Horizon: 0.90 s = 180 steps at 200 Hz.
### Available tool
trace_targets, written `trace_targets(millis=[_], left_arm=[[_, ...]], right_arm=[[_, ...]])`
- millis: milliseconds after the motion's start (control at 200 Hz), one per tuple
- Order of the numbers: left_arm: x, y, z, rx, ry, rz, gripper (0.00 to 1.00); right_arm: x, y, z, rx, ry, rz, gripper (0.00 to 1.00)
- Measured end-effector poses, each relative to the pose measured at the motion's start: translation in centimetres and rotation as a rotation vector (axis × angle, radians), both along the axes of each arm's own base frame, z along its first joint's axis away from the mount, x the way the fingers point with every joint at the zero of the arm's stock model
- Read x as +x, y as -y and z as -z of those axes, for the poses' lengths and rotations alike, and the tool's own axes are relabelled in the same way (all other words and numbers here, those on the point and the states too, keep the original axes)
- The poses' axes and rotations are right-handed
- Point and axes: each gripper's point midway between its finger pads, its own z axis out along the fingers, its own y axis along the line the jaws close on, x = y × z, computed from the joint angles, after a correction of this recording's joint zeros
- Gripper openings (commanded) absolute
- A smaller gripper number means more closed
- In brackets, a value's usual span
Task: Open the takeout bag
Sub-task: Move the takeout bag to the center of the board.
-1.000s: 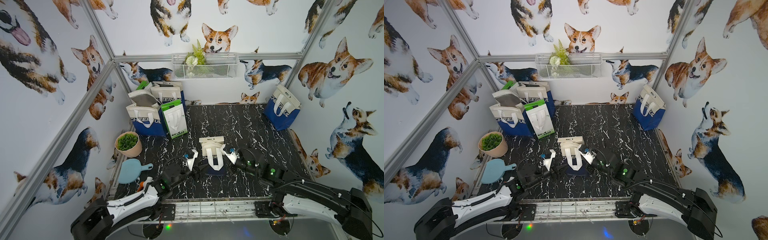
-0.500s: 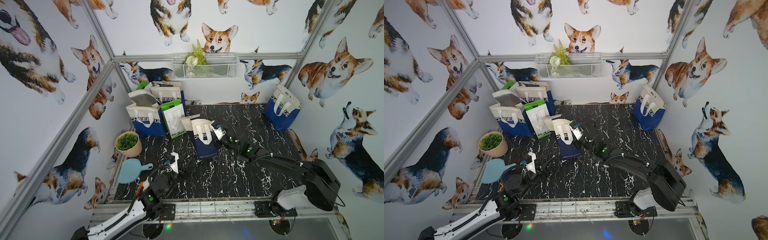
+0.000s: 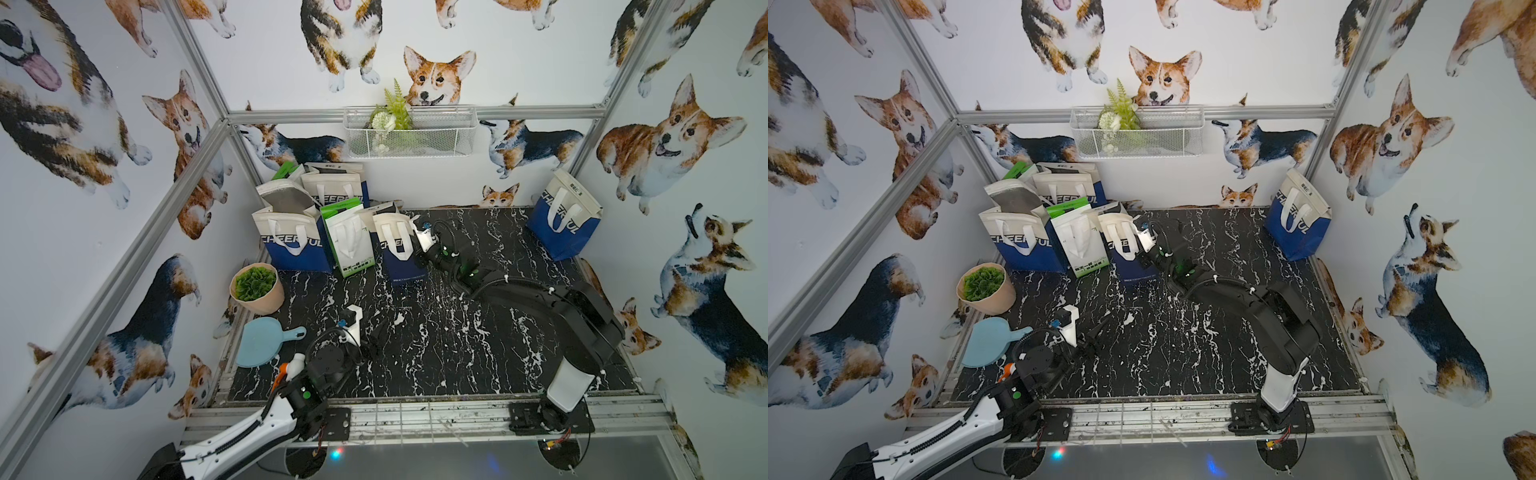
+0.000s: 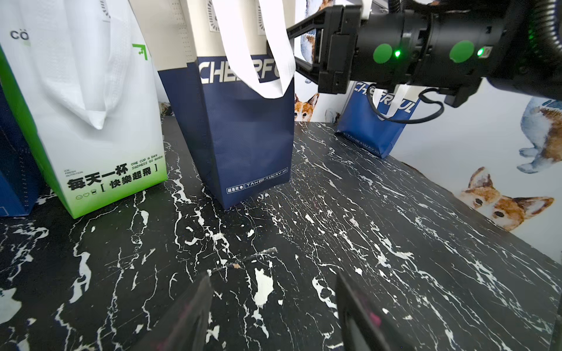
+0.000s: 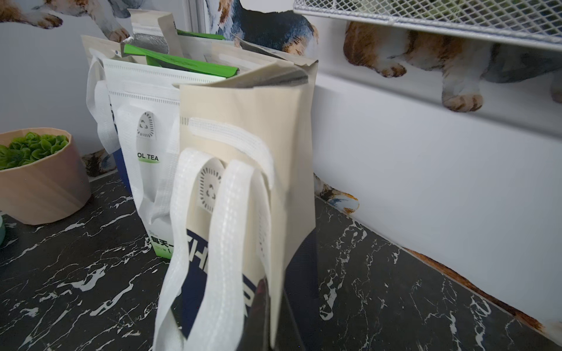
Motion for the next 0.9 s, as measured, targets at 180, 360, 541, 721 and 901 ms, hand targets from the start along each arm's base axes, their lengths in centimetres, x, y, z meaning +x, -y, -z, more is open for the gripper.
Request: trace_targets(millis=[180,360,541,721,901], left_arm=[[0.0,0.0,-0.1,-0.004,0.003,0.002,0.67],[0.1,0.1,0.2,0.011,-0.004,0.002,0.67],[0.2,0.3,0.2,0.01,-0.005,0.005,0.67],[0.2,0.4,0.1,0.01,-0.004,0.009,0.67],[0.3,0.6,0.6,0.027,-0.014,0.01,0.68]], right_arm=[[1.2,0.7,-0.6,0.037,0.04,0.025,0.0],[2.3,1.4,-0.5,0.087,0.054,0.051,0.0],[2.7,2.0,0.5,0.107,0.065,0.082,0.0],[3.5,3.4,1.7,0.132,0.059,0.129,0.0],[4.5,3.4,2.3,0.19,0.05,0.116,0.0]])
